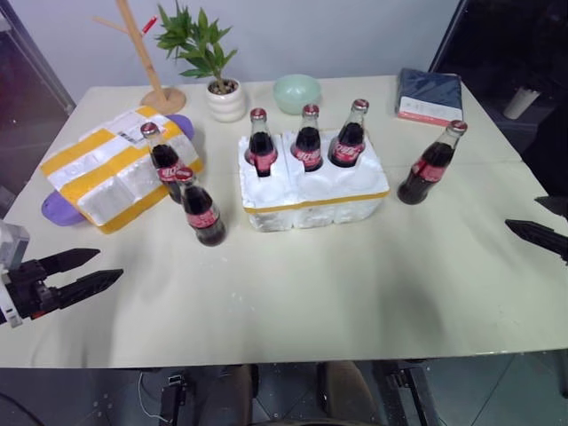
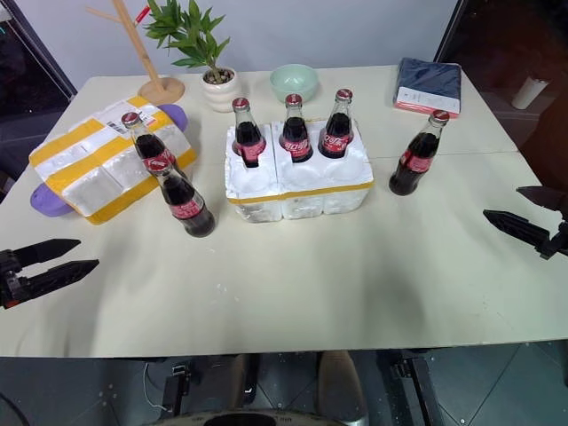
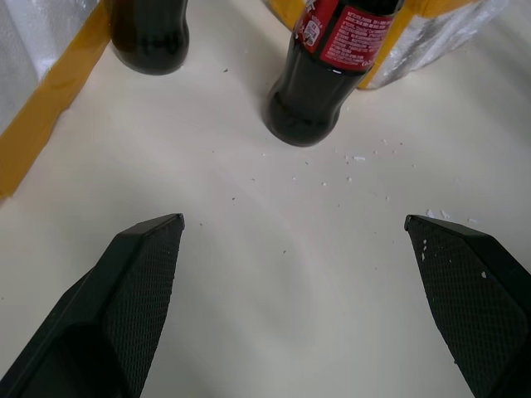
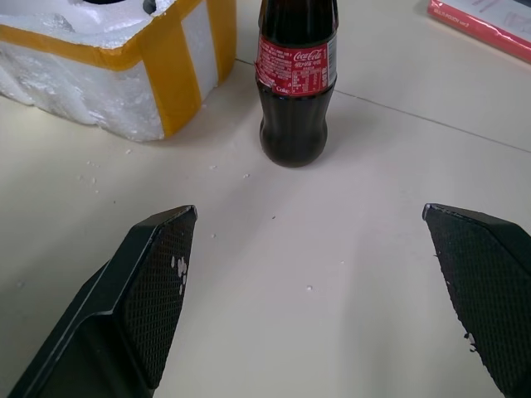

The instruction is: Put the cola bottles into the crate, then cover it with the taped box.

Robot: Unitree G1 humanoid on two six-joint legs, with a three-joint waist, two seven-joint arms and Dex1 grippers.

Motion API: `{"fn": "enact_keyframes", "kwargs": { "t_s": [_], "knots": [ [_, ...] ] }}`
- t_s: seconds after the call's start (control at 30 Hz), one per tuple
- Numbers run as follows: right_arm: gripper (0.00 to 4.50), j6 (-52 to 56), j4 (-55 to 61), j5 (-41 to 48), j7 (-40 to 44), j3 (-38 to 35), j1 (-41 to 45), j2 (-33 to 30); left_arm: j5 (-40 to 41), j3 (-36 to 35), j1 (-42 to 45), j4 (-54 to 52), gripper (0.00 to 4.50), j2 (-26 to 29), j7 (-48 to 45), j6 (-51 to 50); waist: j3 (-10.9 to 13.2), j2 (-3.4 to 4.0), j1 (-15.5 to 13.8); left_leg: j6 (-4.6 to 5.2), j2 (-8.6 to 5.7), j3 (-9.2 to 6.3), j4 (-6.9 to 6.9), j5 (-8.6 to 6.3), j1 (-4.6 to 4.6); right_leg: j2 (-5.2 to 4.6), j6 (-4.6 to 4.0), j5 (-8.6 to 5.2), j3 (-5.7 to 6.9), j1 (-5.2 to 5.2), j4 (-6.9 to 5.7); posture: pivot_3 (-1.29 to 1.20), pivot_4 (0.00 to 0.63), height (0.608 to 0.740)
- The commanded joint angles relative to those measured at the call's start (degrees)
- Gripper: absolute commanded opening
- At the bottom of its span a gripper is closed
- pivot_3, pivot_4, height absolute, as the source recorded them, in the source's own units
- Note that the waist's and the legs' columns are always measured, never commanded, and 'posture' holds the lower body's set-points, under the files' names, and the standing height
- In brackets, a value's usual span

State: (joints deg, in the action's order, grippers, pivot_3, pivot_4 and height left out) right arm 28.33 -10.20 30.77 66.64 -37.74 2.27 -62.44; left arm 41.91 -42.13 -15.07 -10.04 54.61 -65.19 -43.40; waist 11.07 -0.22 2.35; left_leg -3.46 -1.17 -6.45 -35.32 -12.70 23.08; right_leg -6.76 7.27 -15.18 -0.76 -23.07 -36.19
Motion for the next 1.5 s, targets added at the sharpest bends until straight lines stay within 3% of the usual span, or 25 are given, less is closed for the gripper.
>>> {"fn": "enact_keyframes", "kwargs": {
  "t_s": [0.03,0.57,0.8,1.03,1.3,1.5],
  "knots": [
    [4.5,-0.5,0.6,0.8,0.2,-1.7,1.0,-1.0,0.5,-1.3,-0.5,-1.4,4.47,-0.1,0.4,0.2,0.0,0.0,0.0,0.0,0.0,0.0,0.0,0.0,0.0,0.0,0.0,0.0,0.0,0.0,0.0,0.0,0.15,0.739],
    [4.5,2.7,1.0,2.5,1.0,-0.3,4.0,-1.3,2.6,0.1,3.0,-1.3,4.47,0.1,0.8,0.1,0.0,0.0,0.0,0.0,0.0,0.0,0.0,0.0,0.0,0.0,0.0,0.0,-0.01,0.0,0.0,0.0,0.15,0.739],
    [4.5,12.3,13.0,12.5,5.3,-0.2,7.2,-3.5,1.9,9.0,12.9,0.1,4.47,1.4,0.0,1.8,0.0,0.03,-0.1,0.0,0.0,0.01,-0.01,0.0,-0.02,0.01,0.03,0.02,-0.04,0.0,-0.05,0.0,0.15,0.739],
    [4.5,21.1,29.1,24.9,5.0,3.4,11.2,-4.5,-4.8,25.6,28.2,7.0,4.47,-4.4,0.7,7.7,0.0,-0.02,-0.3,0.0,0.01,-0.01,-0.03,0.0,-0.03,0.06,0.44,0.24,-0.03,0.02,-0.05,0.0,0.15,0.739],
    [4.5,24.4,34.9,31.6,-0.9,8.3,16.1,-2.4,-10.9,34.7,38.4,15.5,4.47,-11.0,1.1,13.5,0.0,-0.12,-0.8,0.0,-0.01,-0.02,-0.18,0.01,0.08,0.06,0.56,0.32,-0.04,-0.01,-0.04,0.0,0.15,0.739],
    [4.5,25.8,36.5,34.9,-5.2,9.6,18.1,-2.1,-14.5,37.1,42.4,19.8,4.47,-14.4,1.6,17.4,0.0,-0.15,-1.6,0.0,-0.03,-0.02,-0.4,0.0,0.29,0.06,0.69,0.39,-0.05,-0.08,-0.02,0.0,0.15,0.739]
  ]
}}
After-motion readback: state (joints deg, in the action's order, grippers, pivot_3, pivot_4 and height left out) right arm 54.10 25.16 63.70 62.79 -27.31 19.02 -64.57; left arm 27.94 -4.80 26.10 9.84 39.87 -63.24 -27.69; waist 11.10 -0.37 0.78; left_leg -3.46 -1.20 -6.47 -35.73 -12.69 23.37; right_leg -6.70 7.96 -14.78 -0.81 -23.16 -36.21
